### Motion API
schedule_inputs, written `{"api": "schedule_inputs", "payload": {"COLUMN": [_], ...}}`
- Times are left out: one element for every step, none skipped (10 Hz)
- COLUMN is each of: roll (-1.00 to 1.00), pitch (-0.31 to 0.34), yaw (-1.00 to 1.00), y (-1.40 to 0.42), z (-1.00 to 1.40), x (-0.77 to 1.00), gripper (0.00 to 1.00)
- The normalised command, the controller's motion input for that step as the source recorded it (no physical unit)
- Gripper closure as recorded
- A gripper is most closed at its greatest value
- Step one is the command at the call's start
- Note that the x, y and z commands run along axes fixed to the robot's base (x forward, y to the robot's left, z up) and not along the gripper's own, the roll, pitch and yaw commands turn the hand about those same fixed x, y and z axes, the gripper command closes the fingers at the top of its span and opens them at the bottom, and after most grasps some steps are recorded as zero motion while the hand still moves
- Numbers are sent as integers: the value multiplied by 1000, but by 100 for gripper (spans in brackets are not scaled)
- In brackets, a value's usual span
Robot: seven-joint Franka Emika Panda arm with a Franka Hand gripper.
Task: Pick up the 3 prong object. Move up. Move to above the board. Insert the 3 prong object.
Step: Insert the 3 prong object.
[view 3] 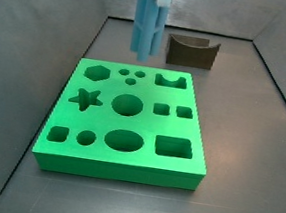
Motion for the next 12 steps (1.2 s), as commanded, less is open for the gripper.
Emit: {"api": "schedule_inputs", "payload": {"roll": [47,14,0,0,0,0,0,0,0,-19,-34,-24], "pitch": [0,0,-30,-50,-83,-86,-53,-50,-44,-66,-66,-49], "yaw": [0,0,3,20,26,6,0,0,20,74,60,57], "y": [194,171,83,0,0,0,0,0,-66,-169,-160,-57], "z": [-157,-134,-143,-206,-323,-263,-169,-140,-120,-143,-117,-89], "x": [-143,-114,-57,-46,-49,-69,-80,-69,-9,0,0,0], "gripper": [100,100,100,100,100,100,100,100,100,100,100,100]}}
